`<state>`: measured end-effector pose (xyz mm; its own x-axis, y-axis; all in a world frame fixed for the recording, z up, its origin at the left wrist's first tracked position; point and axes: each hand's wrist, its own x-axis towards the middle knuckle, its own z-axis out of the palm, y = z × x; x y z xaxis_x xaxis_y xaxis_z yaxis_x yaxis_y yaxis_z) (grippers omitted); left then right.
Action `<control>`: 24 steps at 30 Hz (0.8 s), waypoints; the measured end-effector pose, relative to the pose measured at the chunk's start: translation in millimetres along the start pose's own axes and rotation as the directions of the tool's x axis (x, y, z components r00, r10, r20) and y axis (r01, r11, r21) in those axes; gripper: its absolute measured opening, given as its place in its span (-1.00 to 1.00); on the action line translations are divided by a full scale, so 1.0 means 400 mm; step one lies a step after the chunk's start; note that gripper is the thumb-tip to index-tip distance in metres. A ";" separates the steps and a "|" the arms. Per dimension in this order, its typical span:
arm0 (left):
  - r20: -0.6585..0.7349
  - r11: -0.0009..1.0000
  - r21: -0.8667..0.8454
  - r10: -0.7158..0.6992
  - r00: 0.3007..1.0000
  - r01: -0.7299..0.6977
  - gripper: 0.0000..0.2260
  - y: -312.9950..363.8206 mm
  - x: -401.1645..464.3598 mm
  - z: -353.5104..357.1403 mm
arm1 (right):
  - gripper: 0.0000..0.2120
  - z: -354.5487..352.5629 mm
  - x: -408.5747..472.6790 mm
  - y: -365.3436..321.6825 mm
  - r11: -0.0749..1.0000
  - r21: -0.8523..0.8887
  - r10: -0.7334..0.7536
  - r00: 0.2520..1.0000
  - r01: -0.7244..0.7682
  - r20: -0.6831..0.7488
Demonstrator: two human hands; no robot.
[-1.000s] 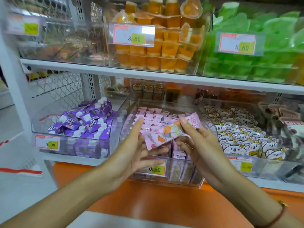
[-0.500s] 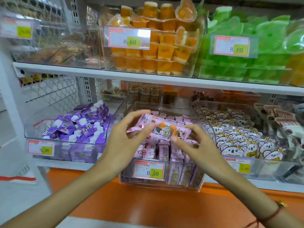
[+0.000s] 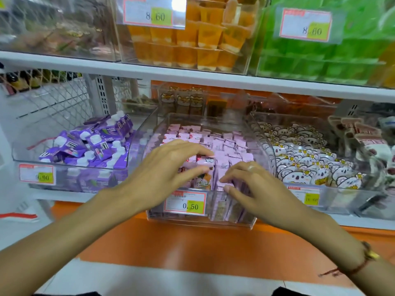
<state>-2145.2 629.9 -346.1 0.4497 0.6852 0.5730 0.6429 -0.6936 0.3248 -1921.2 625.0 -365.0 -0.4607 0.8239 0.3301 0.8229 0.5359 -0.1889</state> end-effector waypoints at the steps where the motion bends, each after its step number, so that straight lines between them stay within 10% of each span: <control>1: 0.038 1.000 -0.023 -0.019 0.999 0.020 -0.71 -0.001 0.000 0.013 | -0.78 0.000 0.001 0.000 1.000 0.002 0.001 1.000 -0.001 0.002; 7: 0.297 0.989 0.144 -0.066 0.953 0.023 -0.70 -0.008 -0.014 0.069 | -0.82 0.002 0.007 0.009 0.998 0.069 0.005 1.000 -0.006 0.014; 16: 0.140 0.988 0.141 -0.086 0.986 0.066 -0.77 -0.013 -0.050 0.054 | -0.83 0.009 0.080 -0.016 0.999 0.032 0.033 0.987 -0.028 -0.159; 24: 0.166 0.991 0.094 -0.108 0.980 0.093 -0.75 -0.017 -0.067 0.030 | -0.73 0.033 0.147 -0.024 0.997 -0.059 0.044 0.997 -0.040 0.067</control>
<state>-2154.2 619.0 -372.8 0.4744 0.7834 0.4015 0.7373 -0.6028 0.3051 -1960.5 670.9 -355.9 -0.4454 0.8571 0.2589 0.8588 0.4907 -0.1471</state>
